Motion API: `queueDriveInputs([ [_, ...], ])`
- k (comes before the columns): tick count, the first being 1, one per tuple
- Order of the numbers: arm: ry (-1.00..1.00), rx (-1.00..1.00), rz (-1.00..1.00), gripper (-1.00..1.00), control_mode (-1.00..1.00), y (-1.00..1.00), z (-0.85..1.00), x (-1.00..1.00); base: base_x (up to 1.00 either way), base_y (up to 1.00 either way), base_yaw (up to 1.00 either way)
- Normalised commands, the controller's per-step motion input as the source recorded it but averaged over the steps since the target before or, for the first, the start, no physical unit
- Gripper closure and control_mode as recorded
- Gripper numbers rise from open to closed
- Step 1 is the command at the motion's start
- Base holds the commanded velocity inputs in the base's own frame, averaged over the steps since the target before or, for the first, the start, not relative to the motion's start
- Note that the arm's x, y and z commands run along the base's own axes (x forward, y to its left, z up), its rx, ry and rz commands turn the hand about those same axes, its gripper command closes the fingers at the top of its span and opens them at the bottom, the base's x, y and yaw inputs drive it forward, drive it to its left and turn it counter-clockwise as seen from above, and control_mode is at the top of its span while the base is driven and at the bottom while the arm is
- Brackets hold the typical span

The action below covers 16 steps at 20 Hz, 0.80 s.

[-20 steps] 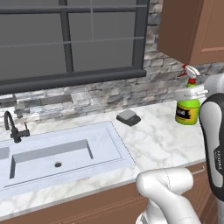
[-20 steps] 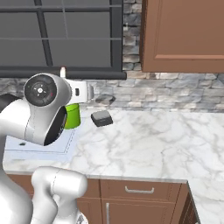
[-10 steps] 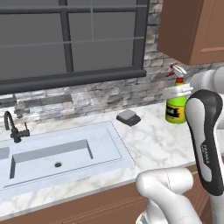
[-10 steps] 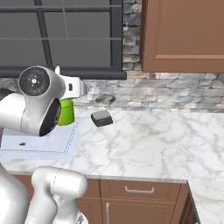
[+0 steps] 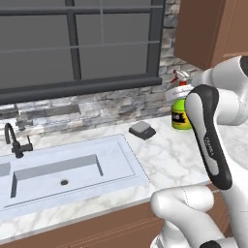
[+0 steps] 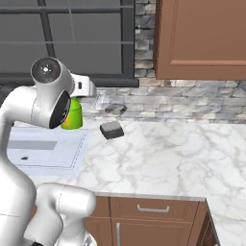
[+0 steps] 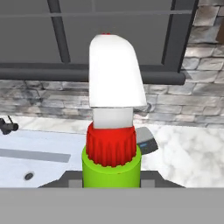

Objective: Open the cabinet. Pick the spray and place it next to the sink. Then close the cabinet.

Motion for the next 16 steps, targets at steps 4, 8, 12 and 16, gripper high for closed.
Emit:
queueDriveInputs([
  [4,-0.12,-0.09,-0.02,1.0,-1.0,0.0,-0.7,0.48,0.0,0.0,0.0],
  [8,-0.12,-0.01,0.0,1.0,-1.0,0.0,-0.84,0.27,0.0,0.0,0.0],
  [12,-0.09,0.0,0.0,1.0,-1.0,0.0,-0.64,0.13,0.0,0.0,0.0],
  [16,-0.06,0.0,0.0,1.0,-1.0,0.0,-0.46,0.12,0.0,0.0,0.0],
])
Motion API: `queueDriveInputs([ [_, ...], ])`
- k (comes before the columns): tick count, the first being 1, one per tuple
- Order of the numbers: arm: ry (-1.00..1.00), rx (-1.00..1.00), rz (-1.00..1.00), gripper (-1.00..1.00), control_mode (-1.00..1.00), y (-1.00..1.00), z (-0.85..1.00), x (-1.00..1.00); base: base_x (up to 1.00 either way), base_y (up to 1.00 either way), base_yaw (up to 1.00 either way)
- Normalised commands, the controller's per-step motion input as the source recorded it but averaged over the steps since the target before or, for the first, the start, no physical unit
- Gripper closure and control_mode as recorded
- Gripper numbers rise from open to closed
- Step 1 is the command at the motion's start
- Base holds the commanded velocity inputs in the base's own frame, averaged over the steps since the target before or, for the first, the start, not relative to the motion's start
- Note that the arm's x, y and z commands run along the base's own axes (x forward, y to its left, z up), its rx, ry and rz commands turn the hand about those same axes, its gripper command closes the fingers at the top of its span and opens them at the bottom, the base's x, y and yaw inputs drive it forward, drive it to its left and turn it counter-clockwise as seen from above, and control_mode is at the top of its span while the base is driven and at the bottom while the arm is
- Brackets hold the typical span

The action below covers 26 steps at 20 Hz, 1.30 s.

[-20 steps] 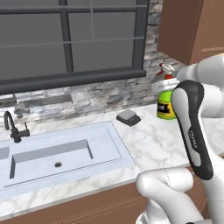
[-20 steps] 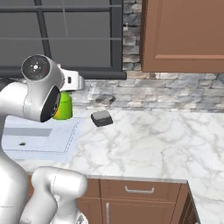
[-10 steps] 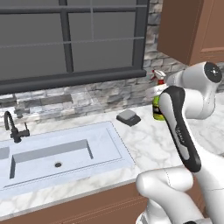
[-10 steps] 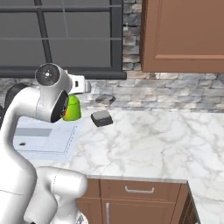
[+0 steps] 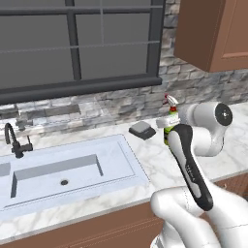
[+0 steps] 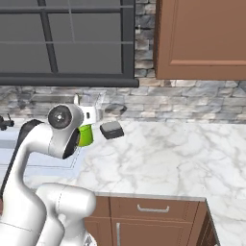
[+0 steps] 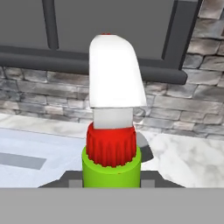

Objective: Open the cabinet. Pick the spray and place it next to the sink. Then close the cabinet.

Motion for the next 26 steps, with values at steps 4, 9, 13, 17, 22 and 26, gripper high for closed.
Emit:
queueDriveInputs([
  [4,-0.02,0.0,0.05,1.0,-1.0,0.0,-0.12,0.43,0.0,0.0,0.0],
  [9,0.07,0.0,0.14,1.0,-1.0,-0.03,0.0,0.6,0.0,0.0,0.0],
  [13,0.21,0.0,0.24,1.0,-1.0,0.0,0.0,0.37,0.0,0.0,0.0],
  [17,0.25,0.0,0.28,1.0,-1.0,0.0,0.0,0.06,0.0,0.0,0.0],
  [22,0.06,0.0,0.25,1.0,-1.0,0.0,-0.32,0.07,0.0,0.0,0.0],
  [26,0.0,0.0,0.2,1.0,-1.0,0.0,-0.48,0.02,0.0,0.0,0.0],
])
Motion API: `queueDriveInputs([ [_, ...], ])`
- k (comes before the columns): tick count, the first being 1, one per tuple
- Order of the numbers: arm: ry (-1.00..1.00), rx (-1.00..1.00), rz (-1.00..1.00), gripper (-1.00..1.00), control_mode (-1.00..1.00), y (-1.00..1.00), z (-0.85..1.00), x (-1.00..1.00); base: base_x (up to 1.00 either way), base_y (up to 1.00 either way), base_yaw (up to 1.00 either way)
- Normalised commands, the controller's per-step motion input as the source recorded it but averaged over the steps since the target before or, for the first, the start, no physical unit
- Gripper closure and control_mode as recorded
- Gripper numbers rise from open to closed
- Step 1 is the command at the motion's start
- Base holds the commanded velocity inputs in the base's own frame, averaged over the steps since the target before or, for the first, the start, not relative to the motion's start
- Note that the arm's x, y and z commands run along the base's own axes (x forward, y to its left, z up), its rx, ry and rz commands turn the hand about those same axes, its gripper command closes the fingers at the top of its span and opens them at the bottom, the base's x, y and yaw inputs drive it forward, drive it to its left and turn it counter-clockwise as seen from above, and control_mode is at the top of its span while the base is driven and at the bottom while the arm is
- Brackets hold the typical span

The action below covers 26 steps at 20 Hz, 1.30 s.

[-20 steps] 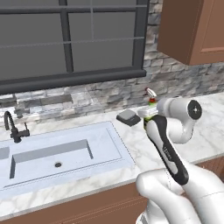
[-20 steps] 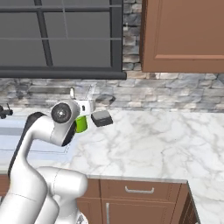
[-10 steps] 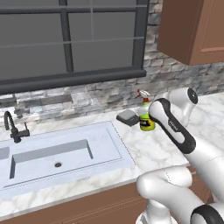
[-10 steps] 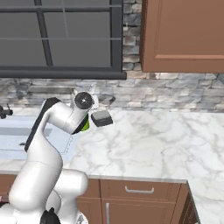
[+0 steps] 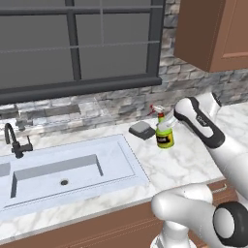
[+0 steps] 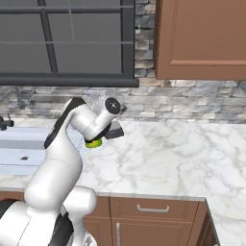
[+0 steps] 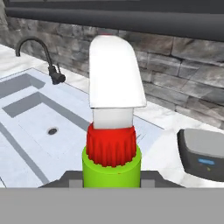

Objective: Open the cabinet. Pick the spray and place it next to the sink. Then close the cabinet.

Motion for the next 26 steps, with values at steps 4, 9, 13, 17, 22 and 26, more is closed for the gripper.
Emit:
queueDriveInputs([
  [4,0.0,0.0,0.12,1.0,-1.0,0.0,-0.38,0.11,0.0,0.0,0.0],
  [9,0.0,0.06,0.04,1.0,-1.0,0.01,-0.2,0.18,0.0,0.0,0.0],
  [13,0.0,0.11,0.0,1.0,-1.0,0.05,-0.06,0.23,0.0,0.0,0.0],
  [17,0.0,0.04,0.0,1.0,-1.0,0.12,-0.1,0.1,0.0,0.0,0.0],
  [22,0.0,0.0,0.0,1.0,-1.0,0.1,-0.22,0.02,0.0,0.0,0.0],
  [26,0.0,0.0,0.0,1.0,-1.0,0.06,-0.25,0.0,0.0,0.0,0.0],
])
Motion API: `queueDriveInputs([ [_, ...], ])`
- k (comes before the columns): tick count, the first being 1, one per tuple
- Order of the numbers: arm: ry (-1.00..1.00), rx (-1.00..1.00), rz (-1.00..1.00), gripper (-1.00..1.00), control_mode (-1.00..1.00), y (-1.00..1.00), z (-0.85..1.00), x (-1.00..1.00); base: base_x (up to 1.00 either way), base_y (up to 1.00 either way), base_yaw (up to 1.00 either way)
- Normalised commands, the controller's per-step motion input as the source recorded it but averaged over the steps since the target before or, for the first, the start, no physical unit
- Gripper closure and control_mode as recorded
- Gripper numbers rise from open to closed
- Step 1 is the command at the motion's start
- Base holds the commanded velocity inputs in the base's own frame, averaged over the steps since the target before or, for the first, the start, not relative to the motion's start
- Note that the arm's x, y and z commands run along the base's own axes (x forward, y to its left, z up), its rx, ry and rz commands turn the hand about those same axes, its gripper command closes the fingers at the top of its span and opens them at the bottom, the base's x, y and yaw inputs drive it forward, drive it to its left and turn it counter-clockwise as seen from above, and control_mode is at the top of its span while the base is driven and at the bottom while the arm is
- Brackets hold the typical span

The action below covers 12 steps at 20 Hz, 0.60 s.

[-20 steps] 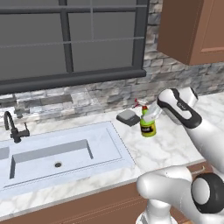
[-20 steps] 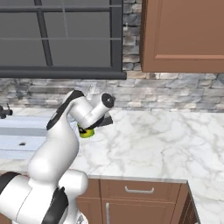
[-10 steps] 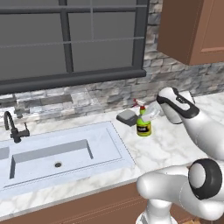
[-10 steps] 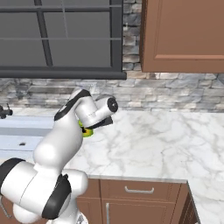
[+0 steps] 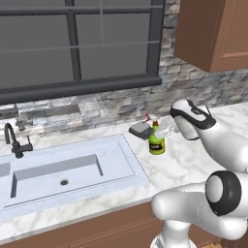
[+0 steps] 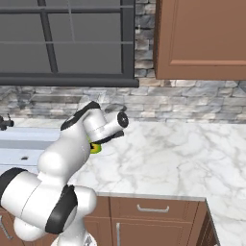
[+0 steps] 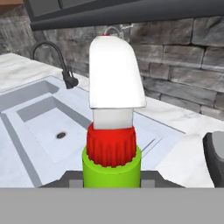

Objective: Open the cabinet. Pick the spray and place it next to the sink. Then close the cabinet.

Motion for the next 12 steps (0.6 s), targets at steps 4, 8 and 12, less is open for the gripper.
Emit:
queueDriveInputs([
  [4,-0.01,0.0,0.0,1.0,-1.0,0.0,-0.1,0.0,0.0,0.0,0.0],
  [8,-0.04,0.0,0.0,1.0,-1.0,0.04,-0.18,0.0,0.0,0.0,0.0],
  [12,-0.06,0.0,0.0,1.0,-1.0,0.0,-0.15,0.0,0.0,0.0,0.0],
])
